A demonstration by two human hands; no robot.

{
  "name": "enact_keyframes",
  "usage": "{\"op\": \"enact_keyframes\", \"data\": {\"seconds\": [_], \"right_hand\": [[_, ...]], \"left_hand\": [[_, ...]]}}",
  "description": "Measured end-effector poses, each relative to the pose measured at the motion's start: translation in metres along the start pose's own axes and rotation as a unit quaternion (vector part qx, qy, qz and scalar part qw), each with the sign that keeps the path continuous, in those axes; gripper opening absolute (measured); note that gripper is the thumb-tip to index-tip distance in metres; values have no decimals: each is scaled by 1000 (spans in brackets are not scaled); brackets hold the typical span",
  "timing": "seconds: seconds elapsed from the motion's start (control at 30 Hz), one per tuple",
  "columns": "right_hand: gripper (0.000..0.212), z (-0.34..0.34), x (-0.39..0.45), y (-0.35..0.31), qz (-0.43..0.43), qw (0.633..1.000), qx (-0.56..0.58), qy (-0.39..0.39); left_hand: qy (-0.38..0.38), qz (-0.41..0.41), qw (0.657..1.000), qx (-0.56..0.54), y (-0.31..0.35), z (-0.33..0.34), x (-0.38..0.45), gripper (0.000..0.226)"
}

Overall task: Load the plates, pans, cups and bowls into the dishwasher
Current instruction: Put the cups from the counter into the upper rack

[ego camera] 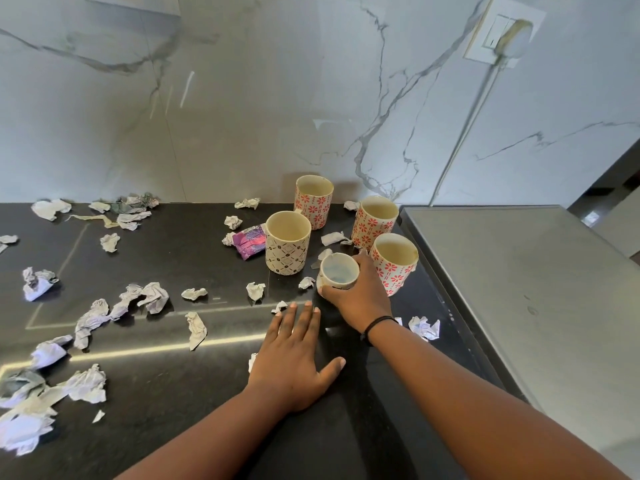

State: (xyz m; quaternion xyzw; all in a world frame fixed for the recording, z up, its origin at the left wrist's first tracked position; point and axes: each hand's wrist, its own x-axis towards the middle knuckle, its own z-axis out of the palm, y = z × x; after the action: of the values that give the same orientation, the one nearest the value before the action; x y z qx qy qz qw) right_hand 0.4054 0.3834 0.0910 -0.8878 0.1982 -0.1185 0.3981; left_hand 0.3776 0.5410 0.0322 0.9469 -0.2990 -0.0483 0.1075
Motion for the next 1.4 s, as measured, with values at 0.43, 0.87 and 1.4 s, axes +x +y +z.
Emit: {"op": "enact_keyframes", "data": {"seconds": [0.43, 0.87, 1.4], "right_hand": [[54, -120, -113, 50, 218, 916, 336, -29], [58, -286, -306, 240, 273, 610, 697, 260], [45, -359, -389, 459, 502, 581, 572, 290]], "left_hand": [[-18, 39, 999, -3, 58, 1, 12, 81], [97, 364, 924, -70, 302, 23, -16, 52], [-42, 362, 920, 146, 501, 124, 62, 76]]}}
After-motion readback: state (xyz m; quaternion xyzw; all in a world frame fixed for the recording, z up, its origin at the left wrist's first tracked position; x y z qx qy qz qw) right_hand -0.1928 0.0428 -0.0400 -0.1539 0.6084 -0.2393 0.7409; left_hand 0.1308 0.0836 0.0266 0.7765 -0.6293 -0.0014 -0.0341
